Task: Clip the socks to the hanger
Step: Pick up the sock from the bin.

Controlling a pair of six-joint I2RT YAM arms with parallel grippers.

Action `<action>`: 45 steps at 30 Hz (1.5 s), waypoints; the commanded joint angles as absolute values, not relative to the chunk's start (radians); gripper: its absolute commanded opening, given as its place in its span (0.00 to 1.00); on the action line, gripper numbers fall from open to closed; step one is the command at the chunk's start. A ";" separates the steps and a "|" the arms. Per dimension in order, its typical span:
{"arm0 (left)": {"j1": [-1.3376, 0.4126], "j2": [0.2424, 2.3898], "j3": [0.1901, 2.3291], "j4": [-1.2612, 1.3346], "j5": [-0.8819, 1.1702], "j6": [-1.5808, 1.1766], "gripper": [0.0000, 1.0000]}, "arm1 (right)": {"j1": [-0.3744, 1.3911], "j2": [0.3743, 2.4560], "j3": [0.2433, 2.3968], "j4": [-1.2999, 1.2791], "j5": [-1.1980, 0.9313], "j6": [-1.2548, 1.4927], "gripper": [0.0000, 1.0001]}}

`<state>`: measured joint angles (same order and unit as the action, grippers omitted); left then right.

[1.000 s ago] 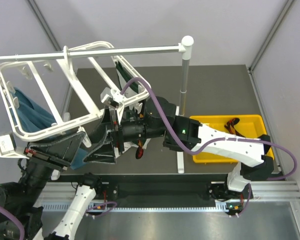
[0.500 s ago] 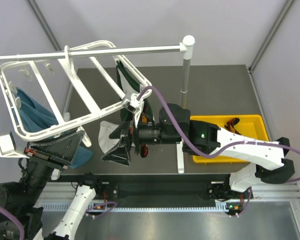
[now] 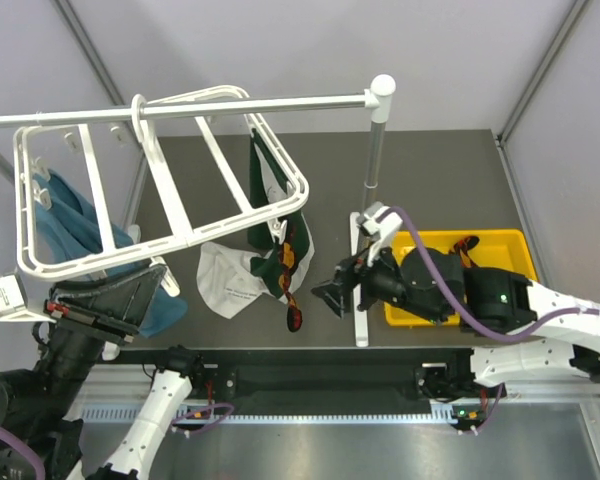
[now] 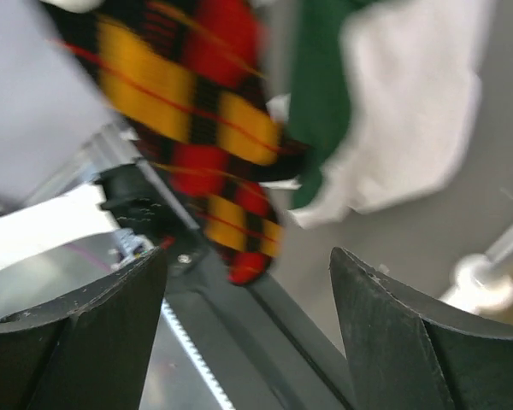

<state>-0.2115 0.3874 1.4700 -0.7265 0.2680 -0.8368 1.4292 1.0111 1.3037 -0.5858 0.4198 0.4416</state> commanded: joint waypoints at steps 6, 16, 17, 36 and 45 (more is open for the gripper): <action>-0.213 0.371 1.486 -0.727 0.261 -0.805 0.00 | 1.372 0.786 1.057 -0.811 0.865 0.823 0.69; -0.213 0.368 1.494 -0.758 0.247 -0.787 0.00 | 1.021 0.715 0.862 -0.973 1.008 1.118 0.90; -0.213 0.367 1.494 -0.761 0.248 -0.785 0.00 | 0.982 0.716 0.853 -0.976 1.008 1.117 0.93; -0.213 0.370 1.477 -0.773 0.279 -0.775 0.00 | 0.170 1.107 0.801 -0.483 0.726 0.738 0.93; -0.215 0.367 1.448 -0.753 0.293 -0.801 0.00 | 0.069 1.345 0.769 -0.353 0.581 0.672 0.89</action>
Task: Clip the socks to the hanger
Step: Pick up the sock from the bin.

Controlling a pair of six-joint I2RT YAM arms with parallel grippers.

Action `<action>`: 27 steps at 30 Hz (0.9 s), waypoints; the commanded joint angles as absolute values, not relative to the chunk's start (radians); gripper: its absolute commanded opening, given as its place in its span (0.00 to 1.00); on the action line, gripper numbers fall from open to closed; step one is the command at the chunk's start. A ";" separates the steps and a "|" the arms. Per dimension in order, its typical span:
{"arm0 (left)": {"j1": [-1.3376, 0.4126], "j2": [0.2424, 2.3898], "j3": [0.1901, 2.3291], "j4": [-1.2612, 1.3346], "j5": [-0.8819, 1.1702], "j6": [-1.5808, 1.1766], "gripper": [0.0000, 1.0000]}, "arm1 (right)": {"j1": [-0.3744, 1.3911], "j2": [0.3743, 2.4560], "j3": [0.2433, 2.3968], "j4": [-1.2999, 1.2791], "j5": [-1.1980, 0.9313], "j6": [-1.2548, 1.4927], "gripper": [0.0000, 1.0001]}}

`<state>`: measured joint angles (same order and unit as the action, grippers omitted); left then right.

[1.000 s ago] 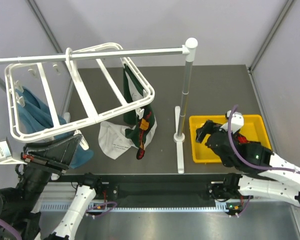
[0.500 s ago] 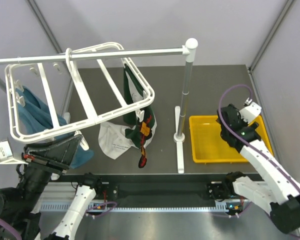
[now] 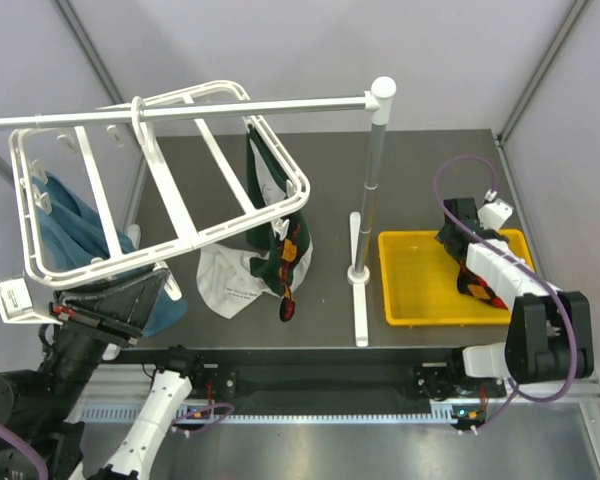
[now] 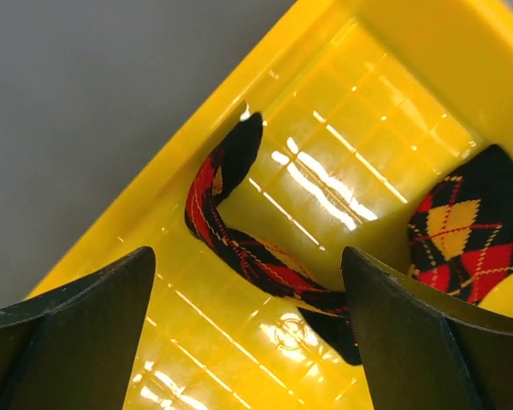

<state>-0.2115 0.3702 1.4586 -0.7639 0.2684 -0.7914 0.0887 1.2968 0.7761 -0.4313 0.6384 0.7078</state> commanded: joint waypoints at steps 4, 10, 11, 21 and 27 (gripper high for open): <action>-0.213 0.370 1.443 -0.752 0.296 -0.807 0.00 | 0.063 1.373 0.721 -0.301 0.563 0.676 0.84; -0.213 0.368 1.447 -0.770 0.281 -0.801 0.00 | 0.043 1.378 0.718 -0.290 0.526 0.672 0.60; -0.213 0.370 1.447 -0.769 0.281 -0.802 0.00 | 0.041 1.376 0.715 -0.285 0.516 0.667 0.48; -0.213 0.368 1.440 -0.767 0.275 -0.802 0.00 | 0.164 1.226 0.733 -0.351 0.468 0.632 0.00; -0.215 0.365 1.428 -0.756 0.284 -0.805 0.00 | 0.374 1.040 0.729 -0.393 0.453 0.664 0.00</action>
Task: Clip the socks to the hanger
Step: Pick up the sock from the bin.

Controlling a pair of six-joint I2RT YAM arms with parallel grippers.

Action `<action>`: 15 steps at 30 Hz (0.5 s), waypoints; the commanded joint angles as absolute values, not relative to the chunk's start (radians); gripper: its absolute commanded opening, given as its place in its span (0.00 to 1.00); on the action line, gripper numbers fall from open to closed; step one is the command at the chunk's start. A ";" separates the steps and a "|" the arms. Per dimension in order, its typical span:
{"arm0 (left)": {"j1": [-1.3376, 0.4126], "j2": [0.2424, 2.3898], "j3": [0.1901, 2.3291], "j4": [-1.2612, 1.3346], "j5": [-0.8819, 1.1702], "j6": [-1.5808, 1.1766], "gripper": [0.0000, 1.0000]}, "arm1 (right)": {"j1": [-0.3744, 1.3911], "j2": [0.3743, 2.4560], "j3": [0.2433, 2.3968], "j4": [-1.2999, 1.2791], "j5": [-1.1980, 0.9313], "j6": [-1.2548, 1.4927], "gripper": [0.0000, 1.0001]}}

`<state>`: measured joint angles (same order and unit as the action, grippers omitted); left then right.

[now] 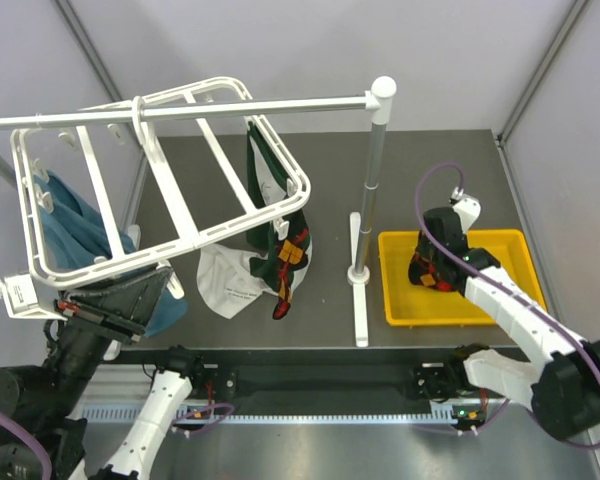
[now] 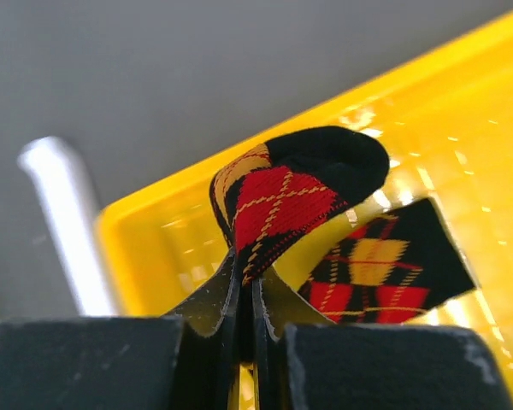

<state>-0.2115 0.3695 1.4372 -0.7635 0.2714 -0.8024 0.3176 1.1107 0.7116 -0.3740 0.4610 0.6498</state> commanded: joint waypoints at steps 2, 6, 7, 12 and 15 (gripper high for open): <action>-0.213 0.361 1.431 -0.755 0.281 -0.807 0.00 | 0.434 1.019 0.732 -0.384 0.451 0.652 0.00; -0.215 0.364 1.454 -0.764 0.264 -0.804 0.00 | 0.472 1.028 0.756 -0.414 0.423 0.603 0.02; -0.213 0.362 1.456 -0.762 0.271 -0.807 0.00 | 0.472 1.034 0.762 -0.426 0.419 0.594 0.03; -0.213 0.347 1.446 -0.758 0.267 -0.825 0.00 | 0.472 0.990 0.749 -0.514 0.381 0.595 0.69; -0.213 0.351 1.453 -0.755 0.267 -0.816 0.00 | 0.472 0.896 0.742 -0.535 0.342 0.612 0.88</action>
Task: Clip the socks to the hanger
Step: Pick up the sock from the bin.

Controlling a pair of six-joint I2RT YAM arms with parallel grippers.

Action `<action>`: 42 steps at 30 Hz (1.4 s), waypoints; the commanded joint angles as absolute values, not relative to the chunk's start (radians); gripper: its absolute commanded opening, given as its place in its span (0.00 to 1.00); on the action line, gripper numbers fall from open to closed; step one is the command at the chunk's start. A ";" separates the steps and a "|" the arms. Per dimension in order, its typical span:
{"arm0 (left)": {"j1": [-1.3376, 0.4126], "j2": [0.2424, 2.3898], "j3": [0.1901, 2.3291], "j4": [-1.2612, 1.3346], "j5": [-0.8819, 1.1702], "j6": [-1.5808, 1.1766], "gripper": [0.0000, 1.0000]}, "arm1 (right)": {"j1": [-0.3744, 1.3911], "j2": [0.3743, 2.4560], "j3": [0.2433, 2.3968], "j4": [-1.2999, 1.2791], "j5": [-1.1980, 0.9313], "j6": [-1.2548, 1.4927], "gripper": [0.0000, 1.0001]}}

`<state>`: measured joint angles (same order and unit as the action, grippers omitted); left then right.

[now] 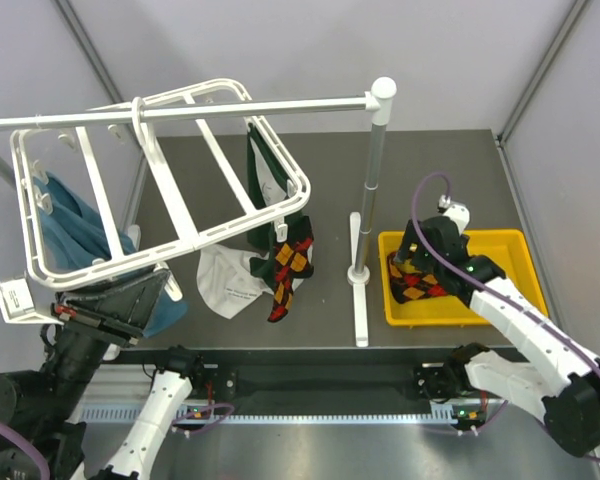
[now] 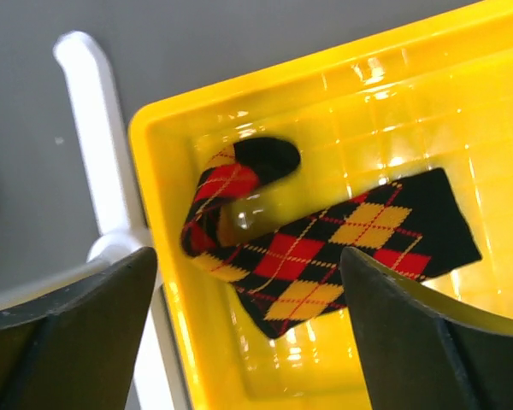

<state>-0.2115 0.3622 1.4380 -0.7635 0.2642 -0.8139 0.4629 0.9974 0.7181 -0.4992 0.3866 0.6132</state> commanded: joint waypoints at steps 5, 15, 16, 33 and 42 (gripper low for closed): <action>-0.213 0.344 1.440 -0.753 0.285 -0.842 0.00 | 0.443 0.802 0.759 -0.672 0.489 0.718 0.83; -0.213 0.348 1.479 -0.772 0.272 -0.822 0.00 | 0.121 0.977 0.697 -0.703 0.353 0.923 0.71; -0.213 0.347 1.479 -0.770 0.272 -0.824 0.00 | 0.088 1.003 0.698 -0.696 0.324 0.917 0.71; -0.213 0.344 1.420 -0.722 0.288 -0.821 0.00 | 0.077 1.236 0.687 -0.673 0.333 1.048 0.72; -0.213 0.330 1.401 -0.741 0.261 -0.810 0.00 | 0.075 1.405 0.704 -0.630 0.331 1.043 0.63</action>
<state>-0.2115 0.3405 1.4082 -0.7551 0.2596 -0.8272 0.0845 1.3609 0.6991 -0.6720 0.3183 1.0306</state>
